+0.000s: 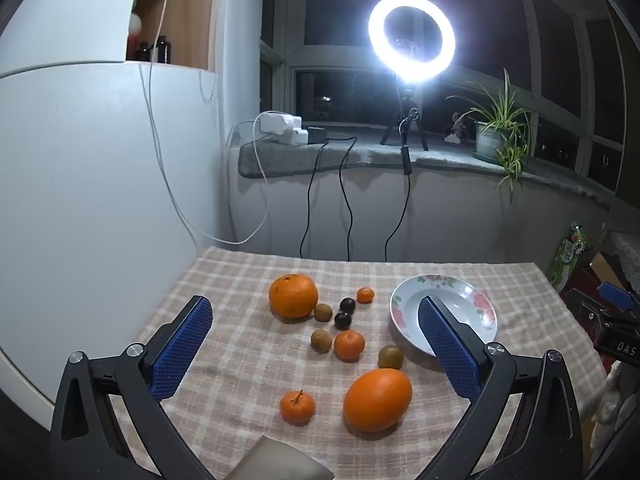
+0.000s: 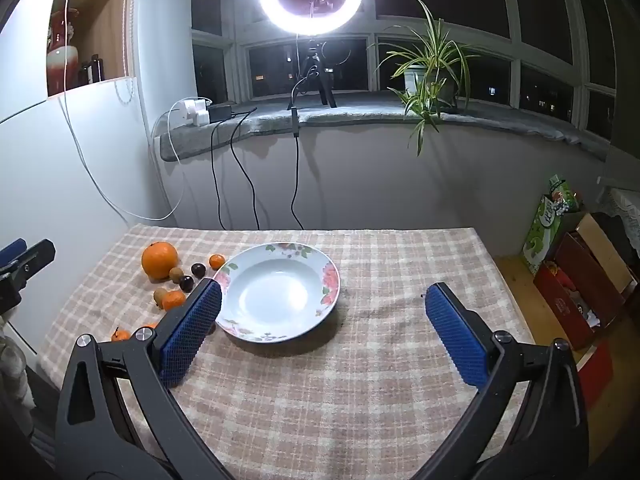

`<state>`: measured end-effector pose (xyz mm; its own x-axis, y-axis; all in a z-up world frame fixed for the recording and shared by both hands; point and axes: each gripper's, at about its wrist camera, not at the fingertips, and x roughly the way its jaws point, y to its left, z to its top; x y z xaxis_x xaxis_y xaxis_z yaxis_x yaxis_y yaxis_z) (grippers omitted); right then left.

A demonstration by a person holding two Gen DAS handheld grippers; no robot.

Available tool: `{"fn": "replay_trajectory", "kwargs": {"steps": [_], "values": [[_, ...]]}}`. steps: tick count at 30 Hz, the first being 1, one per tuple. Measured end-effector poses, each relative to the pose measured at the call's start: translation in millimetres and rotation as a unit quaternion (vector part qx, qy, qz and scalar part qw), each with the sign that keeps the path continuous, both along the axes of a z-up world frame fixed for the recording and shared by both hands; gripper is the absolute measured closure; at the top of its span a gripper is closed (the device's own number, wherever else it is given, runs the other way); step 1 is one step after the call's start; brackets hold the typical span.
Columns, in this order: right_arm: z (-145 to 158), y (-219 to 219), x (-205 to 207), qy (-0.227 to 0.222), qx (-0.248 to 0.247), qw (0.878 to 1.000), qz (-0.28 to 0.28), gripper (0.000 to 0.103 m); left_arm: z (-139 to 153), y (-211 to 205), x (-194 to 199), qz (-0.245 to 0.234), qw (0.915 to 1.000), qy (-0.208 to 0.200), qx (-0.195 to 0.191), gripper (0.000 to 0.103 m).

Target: Organize fruits

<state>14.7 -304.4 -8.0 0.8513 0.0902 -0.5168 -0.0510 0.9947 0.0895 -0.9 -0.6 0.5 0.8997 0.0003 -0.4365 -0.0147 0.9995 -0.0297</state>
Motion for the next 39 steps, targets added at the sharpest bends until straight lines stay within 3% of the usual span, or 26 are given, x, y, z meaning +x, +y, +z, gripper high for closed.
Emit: {"fn": "replay_trajectory", "kwargs": {"steps": [19,39], "values": [[-1.0,-2.7,12.9,-0.002,-0.011,1.000,-0.024,0.000,-8.2,-1.1,14.1,0.009,0.9998,0.017,0.009,0.000],[-0.2,0.2,17.5,-0.005,-0.025,0.999,-0.025,0.000,-18.6,4.4,18.5,0.008,0.9994,0.034,-0.006,0.000]]}}
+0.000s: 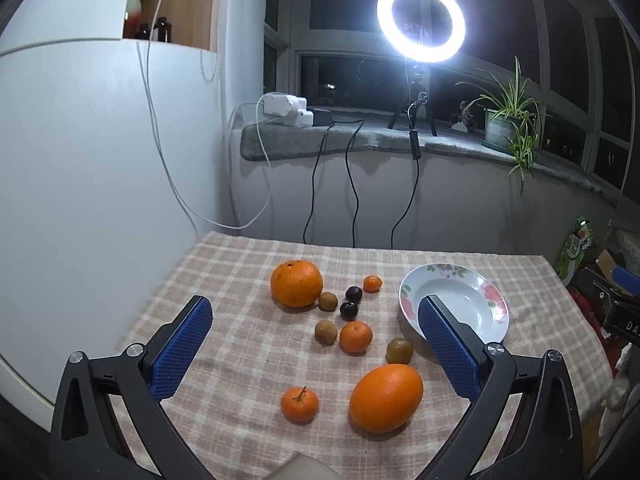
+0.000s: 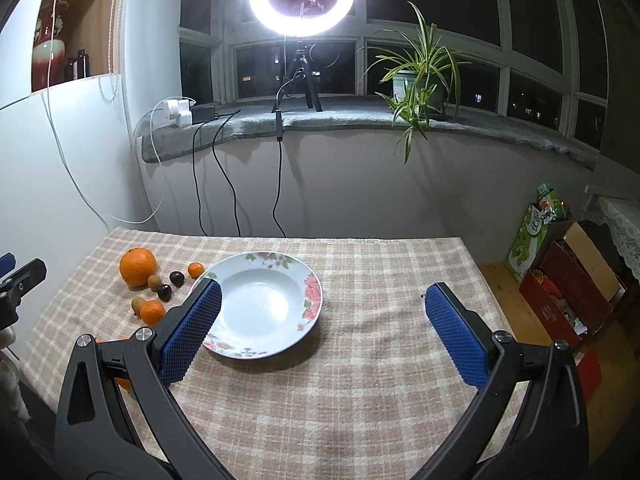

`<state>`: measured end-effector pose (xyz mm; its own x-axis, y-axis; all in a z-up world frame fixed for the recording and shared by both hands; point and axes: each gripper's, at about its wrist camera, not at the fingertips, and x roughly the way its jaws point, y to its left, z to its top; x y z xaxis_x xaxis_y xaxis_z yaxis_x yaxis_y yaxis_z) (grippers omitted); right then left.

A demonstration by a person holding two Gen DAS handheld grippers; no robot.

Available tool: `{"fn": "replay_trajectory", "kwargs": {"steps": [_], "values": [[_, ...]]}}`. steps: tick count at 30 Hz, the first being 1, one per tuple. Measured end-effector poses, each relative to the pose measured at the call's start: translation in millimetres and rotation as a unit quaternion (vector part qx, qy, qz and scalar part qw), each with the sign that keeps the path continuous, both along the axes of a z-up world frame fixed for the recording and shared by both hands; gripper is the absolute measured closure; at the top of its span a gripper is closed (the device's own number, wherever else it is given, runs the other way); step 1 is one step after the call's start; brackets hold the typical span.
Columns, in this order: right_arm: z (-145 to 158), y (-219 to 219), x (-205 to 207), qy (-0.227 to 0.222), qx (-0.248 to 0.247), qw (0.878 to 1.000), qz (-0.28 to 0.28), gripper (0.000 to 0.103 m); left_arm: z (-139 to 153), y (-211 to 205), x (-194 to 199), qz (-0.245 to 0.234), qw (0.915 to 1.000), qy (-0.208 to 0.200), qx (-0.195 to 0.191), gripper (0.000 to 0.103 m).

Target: Organize fruits

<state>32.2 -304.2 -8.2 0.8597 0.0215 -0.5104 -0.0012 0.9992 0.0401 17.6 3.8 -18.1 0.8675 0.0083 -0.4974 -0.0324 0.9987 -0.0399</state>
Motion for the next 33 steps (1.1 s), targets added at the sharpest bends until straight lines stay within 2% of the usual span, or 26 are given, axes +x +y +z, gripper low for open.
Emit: {"fn": "replay_trajectory", "kwargs": {"steps": [16,28,33], "values": [[-2.7,30.5,15.4,0.005,-0.025,1.000,0.017,0.000,-8.7,21.3,4.4,-0.006,0.9998,0.006,-0.015,0.000],[-7.2,33.9,11.1,0.007,-0.024,0.999,0.035,0.000,-12.9,18.3,-0.2,-0.015,0.9994,0.016,-0.026,0.000],[-14.2,32.8,10.5,0.014,-0.001,0.998,0.056,0.000,-22.0,15.7,-2.3,-0.027,0.9986,0.032,-0.034,0.000]]}}
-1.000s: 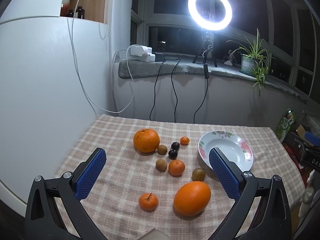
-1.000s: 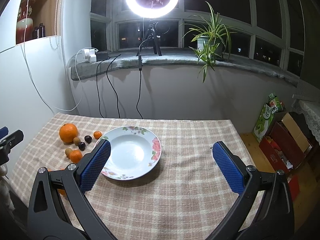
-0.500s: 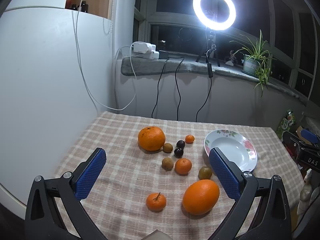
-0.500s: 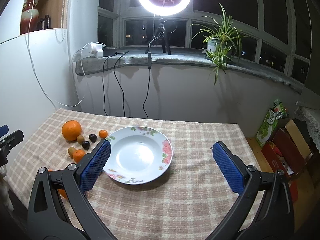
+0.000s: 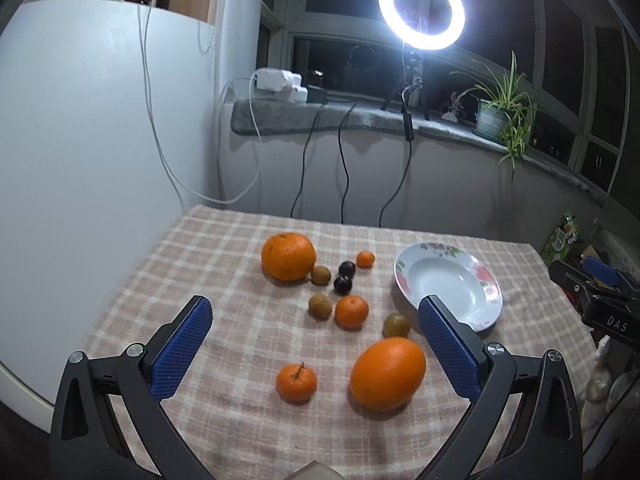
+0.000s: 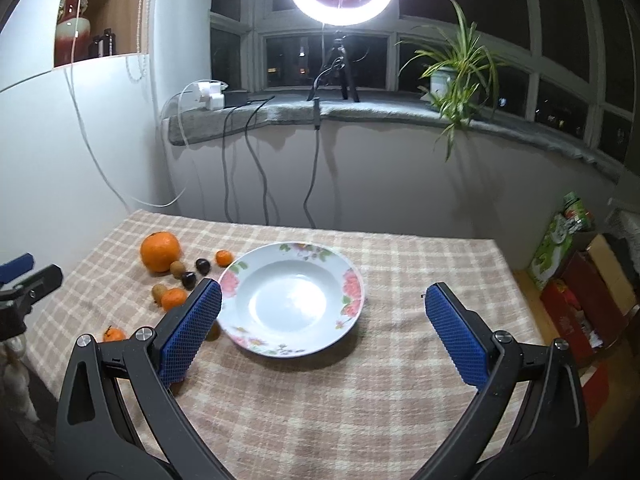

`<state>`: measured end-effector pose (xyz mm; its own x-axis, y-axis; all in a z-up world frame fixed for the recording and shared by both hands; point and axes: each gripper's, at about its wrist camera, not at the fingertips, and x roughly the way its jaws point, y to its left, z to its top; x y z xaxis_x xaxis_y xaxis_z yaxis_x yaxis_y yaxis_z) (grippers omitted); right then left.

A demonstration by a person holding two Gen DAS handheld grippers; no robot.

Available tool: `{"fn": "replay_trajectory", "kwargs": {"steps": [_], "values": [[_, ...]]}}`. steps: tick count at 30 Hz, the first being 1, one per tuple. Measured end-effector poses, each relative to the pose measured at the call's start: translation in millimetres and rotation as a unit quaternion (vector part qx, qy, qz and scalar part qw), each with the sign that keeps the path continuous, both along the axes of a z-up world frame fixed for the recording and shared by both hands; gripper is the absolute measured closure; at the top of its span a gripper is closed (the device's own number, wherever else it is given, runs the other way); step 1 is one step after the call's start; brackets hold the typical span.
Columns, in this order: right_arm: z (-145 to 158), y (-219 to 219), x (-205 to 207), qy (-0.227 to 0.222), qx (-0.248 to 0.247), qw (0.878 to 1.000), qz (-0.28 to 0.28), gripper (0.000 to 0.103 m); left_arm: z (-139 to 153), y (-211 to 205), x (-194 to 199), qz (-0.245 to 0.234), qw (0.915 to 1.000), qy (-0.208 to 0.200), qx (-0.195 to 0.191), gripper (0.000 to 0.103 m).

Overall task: Organize fruits
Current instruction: 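Move both grippers toward the large orange from opposite sides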

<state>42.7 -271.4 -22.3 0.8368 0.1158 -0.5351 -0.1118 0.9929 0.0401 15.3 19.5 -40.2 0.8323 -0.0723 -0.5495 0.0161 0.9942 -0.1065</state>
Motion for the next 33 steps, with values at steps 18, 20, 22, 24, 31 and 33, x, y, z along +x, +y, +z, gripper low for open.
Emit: {"fn": "replay_trajectory", "kwargs": {"steps": [18,20,22,24,31,33], "values": [[-43.9,30.2,10.8,0.091,0.075,0.985,0.126,0.000,-54.7,-22.3,-5.7,-0.052,0.9946,0.083,-0.035,0.003],[-48.9,35.4,12.9,0.103,0.082,0.981,0.140,0.000,-60.3,-24.2,-4.3,-0.057,0.9936,0.090,-0.037,0.005],[-53.4,39.5,14.8,0.113,0.088,0.978,0.152,0.000,-65.3,-24.1,-2.3,-0.060,0.9925,0.098,-0.043,0.009],[-59.7,45.4,17.4,0.127,0.097,0.973,0.167,0.000,-70.8,-24.1,0.3,-0.064,0.9907,0.107,-0.053,0.010],[-75.9,58.9,27.0,0.164,0.121,0.958,0.199,0.000,-80.8,-29.7,7.0,-0.077,0.9871,0.125,-0.064,0.015],[-78.9,62.3,30.7,0.177,0.136,0.951,0.213,0.000,-83.3,-30.8,9.6,-0.080,0.9864,0.127,-0.066,0.017]]}}
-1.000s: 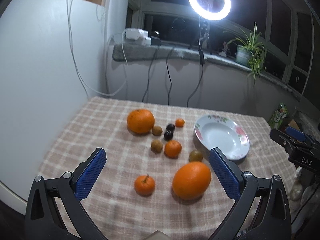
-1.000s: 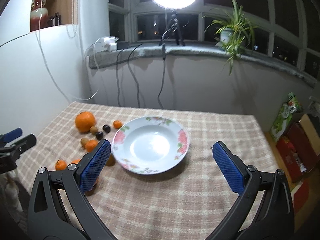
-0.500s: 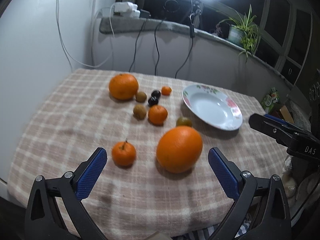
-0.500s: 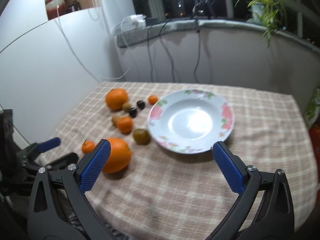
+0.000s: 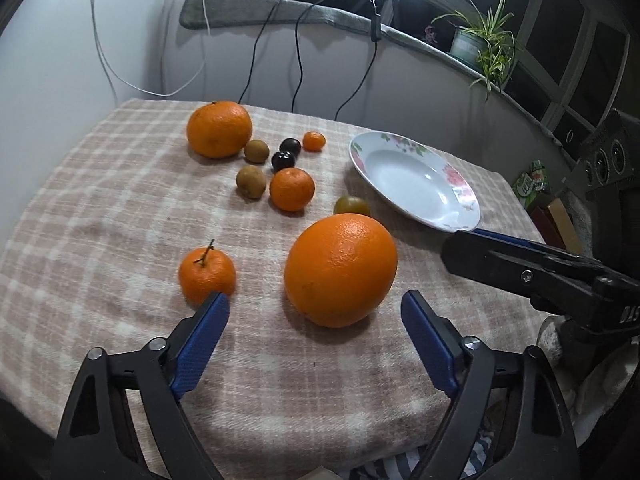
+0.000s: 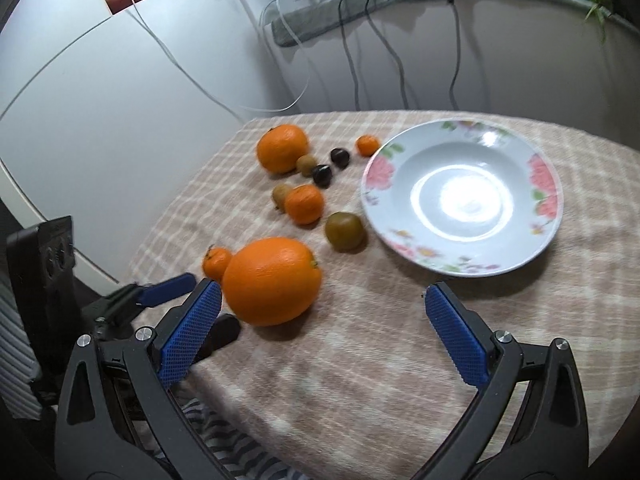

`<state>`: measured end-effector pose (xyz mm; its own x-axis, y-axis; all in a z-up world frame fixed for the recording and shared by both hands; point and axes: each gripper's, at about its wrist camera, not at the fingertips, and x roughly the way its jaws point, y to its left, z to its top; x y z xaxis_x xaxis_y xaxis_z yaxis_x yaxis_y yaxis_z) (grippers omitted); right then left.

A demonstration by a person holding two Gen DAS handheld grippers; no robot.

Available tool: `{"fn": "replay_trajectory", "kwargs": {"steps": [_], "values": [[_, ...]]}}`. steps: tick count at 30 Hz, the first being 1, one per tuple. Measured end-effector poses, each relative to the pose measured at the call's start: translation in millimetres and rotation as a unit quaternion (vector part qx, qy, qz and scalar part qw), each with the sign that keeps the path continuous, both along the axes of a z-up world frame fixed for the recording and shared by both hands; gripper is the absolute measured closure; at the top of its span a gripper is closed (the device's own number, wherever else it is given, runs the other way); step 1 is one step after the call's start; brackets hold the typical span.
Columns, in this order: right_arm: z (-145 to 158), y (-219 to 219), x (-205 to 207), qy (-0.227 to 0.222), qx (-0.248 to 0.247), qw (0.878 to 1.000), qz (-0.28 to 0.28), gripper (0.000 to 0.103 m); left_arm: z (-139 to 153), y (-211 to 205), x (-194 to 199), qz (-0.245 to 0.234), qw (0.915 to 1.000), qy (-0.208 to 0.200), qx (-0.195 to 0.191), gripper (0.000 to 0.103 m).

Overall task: Organize fruits
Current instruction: 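Move both grippers toward the large orange from opposite sides, then close both grippers on the large orange and lift it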

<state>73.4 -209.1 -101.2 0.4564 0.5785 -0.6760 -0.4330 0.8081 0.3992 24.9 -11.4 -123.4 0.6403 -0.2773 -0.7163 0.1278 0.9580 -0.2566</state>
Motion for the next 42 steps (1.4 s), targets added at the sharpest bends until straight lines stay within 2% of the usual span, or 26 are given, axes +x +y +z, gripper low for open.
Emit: {"fn": "replay_trajectory", "kwargs": {"steps": [3,7,12,16,21,23,28,35,42], "values": [[-3.9,7.3,4.9,0.017,0.015,1.000,0.017,0.000,-3.6,-0.7,5.1,-0.002,1.0000,0.005,-0.004,0.021],[-7.9,19.1,7.7,0.018,0.002,0.999,0.035,0.000,-7.9,-2.5,9.7,-0.007,0.9999,0.009,-0.006,0.027],[-15.9,32.8,14.2,0.029,-0.005,0.998,0.053,0.000,-10.1,-5.8,13.4,-0.016,0.9998,0.007,-0.010,0.027],[-22.1,39.1,20.1,0.040,-0.009,0.997,0.064,0.008,-10.8,-8.9,15.7,-0.019,0.9998,0.005,-0.010,0.027],[-29.4,42.7,24.3,0.053,-0.004,0.996,0.071,0.008,-16.7,-13.9,19.2,-0.032,0.9992,0.015,-0.019,0.028],[-31.7,44.3,24.8,0.055,-0.005,0.996,0.074,0.012,-18.7,-15.2,21.0,-0.033,0.9991,0.017,-0.022,0.029],[-35.0,47.8,26.7,0.064,0.005,0.994,0.084,0.014,-22.2,-15.1,26.8,-0.033,0.9986,0.025,-0.033,0.034],[-39.8,53.1,31.1,0.085,0.029,0.991,0.100,0.023,-22.2,-14.6,28.9,-0.038,0.9985,0.020,-0.033,0.034],[-41.8,55.8,31.6,0.086,0.030,0.990,0.104,0.023,-21.1,-15.1,28.6,-0.041,0.9986,0.018,-0.029,0.034]]}}
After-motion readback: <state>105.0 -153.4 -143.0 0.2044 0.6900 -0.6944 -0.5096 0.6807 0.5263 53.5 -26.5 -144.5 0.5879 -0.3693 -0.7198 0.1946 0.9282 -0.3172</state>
